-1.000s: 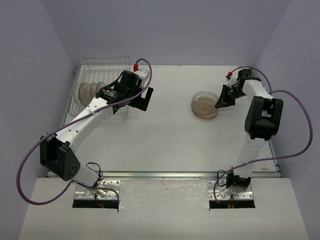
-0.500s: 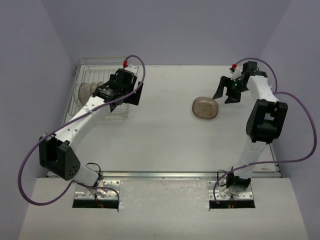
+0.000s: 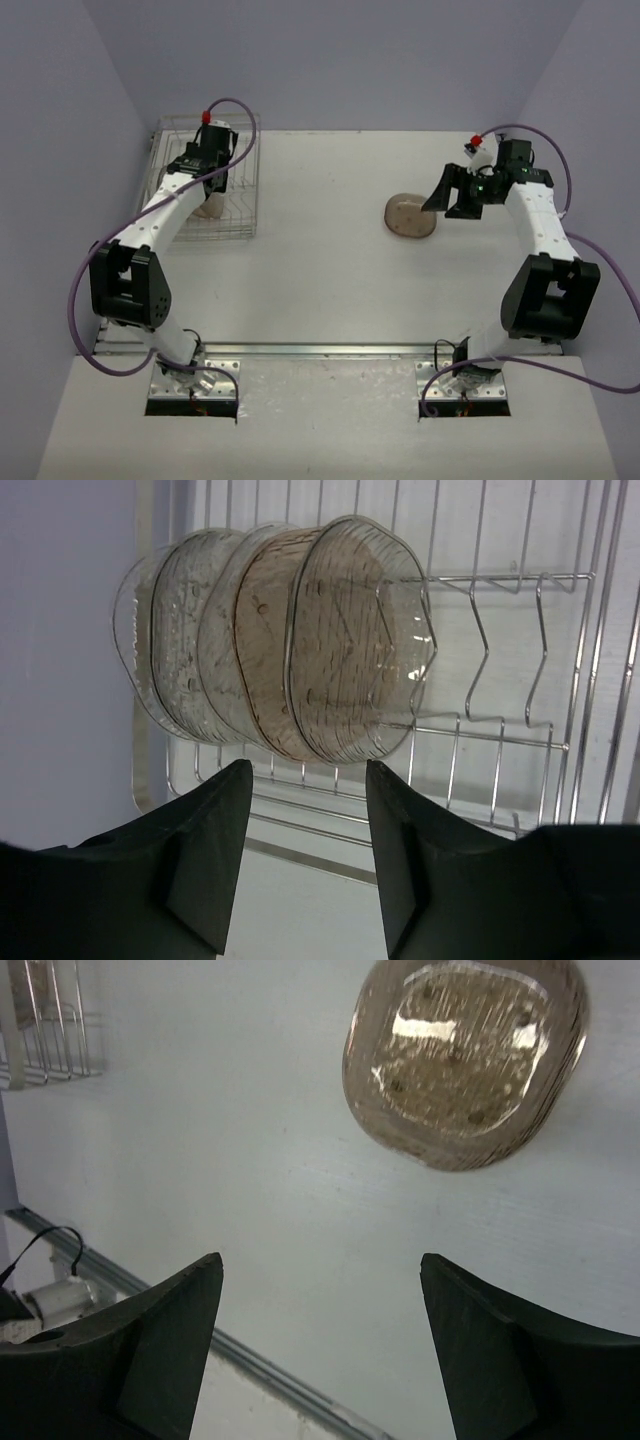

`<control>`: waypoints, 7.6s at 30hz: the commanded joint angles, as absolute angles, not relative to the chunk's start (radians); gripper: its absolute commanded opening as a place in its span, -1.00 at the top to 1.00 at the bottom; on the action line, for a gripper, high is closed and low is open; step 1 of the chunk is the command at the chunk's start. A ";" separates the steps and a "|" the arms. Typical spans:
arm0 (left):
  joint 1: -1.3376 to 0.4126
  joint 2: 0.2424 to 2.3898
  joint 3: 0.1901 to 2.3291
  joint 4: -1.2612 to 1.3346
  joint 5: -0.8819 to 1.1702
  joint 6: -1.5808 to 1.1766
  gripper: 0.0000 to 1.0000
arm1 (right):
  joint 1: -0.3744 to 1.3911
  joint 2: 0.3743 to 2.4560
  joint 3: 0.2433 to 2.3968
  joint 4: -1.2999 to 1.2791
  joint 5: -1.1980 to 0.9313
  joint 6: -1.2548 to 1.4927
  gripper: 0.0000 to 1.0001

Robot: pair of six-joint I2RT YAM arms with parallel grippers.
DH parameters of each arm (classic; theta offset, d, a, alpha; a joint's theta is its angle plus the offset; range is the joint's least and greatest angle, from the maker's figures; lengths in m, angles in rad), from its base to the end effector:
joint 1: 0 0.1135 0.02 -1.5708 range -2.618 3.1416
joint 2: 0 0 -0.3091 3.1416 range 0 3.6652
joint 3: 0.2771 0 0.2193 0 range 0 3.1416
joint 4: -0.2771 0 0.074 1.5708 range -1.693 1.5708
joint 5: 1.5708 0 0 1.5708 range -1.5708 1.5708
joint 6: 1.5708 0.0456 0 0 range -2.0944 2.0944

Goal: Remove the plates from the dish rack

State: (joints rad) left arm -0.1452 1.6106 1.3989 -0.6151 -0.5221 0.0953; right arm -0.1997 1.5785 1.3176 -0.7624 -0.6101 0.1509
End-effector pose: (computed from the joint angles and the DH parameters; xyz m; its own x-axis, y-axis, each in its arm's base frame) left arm 0.3279 -0.0250 0.3532 -0.7446 0.1922 -0.6392 -0.1385 0.8923 0.4297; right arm 0.2989 -0.0338 0.3310 -0.8468 0.2971 -0.4411 -0.0024 0.8272 0.5619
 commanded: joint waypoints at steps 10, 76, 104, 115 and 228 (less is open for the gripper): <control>-0.139 1.770 1.509 -0.499 -0.670 0.180 0.08 | -0.198 1.476 1.213 -0.773 -0.693 0.106 -0.60; -0.149 1.567 1.824 -0.831 0.176 -0.055 1.00 | 0.022 1.455 1.340 -0.618 -0.770 0.359 -0.96; -0.158 1.452 1.460 -0.621 0.326 -0.269 1.00 | 0.442 1.823 1.504 -0.371 -0.678 0.811 -0.19; -0.163 1.452 1.435 -0.602 0.367 -0.273 1.00 | 0.445 1.880 1.531 -0.371 -0.671 0.849 0.65; 0.032 1.787 1.553 -0.615 -0.582 0.139 0.02 | -0.150 1.161 0.910 -0.423 -0.319 -0.091 -0.97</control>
State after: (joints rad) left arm 0.0052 1.7823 1.5528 -0.6569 -0.5518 0.1684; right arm -0.1482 1.2038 0.9184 -0.5355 -0.3521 -0.0698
